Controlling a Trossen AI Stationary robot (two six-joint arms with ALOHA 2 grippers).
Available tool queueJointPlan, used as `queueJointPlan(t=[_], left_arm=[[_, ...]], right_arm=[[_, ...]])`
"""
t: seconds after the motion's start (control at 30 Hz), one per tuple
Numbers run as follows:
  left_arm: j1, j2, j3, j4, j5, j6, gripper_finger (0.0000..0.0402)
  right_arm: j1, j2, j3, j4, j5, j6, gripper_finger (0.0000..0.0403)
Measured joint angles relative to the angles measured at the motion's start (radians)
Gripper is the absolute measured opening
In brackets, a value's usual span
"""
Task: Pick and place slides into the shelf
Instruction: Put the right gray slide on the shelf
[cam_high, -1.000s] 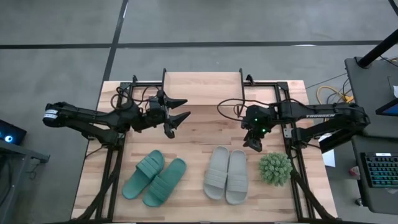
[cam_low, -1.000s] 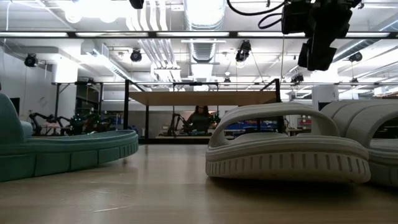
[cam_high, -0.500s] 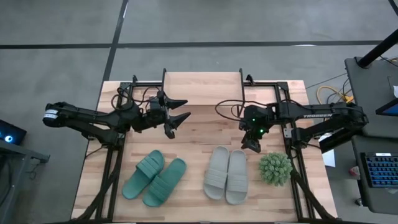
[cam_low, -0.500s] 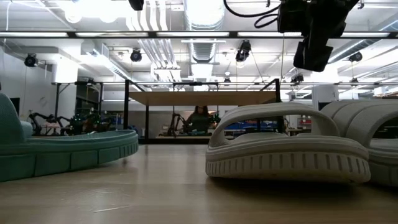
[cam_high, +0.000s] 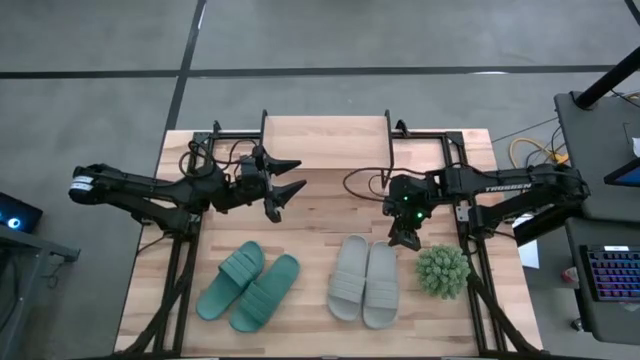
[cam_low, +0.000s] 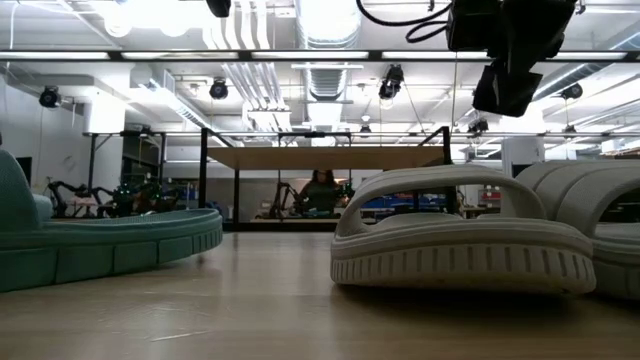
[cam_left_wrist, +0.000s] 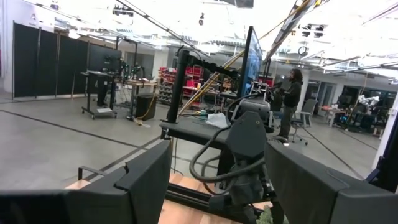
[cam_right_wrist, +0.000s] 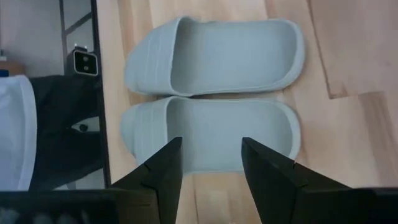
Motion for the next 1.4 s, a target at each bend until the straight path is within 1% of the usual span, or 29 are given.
queueJointPlan(t=[0.53, 0.63, 0.8, 1.2, 1.4], left_arm=[[0.000, 0.000, -0.001, 0.000, 0.000, 0.000, 0.0244], [0.000, 0.000, -0.001, 0.000, 0.000, 0.000, 0.0244], [0.000, 0.000, -0.001, 0.000, 0.000, 0.000, 0.0244], [0.000, 0.000, -0.001, 0.000, 0.000, 0.000, 0.0244], [0.000, 0.000, -0.001, 0.000, 0.000, 0.000, 0.0244]], right_arm=[[0.065, 0.095, 0.000, 0.042, 0.003, 0.007, 0.0155], [0.069, 0.103, 0.000, 0.042, -0.015, 0.011, 0.0155], [0.069, 0.105, 0.000, 0.048, -0.038, 0.011, 0.0155], [0.069, 0.104, 0.000, 0.054, -0.047, 0.009, 0.0155], [0.076, 0.104, 0.000, 0.093, -0.102, -0.002, 0.0155]])
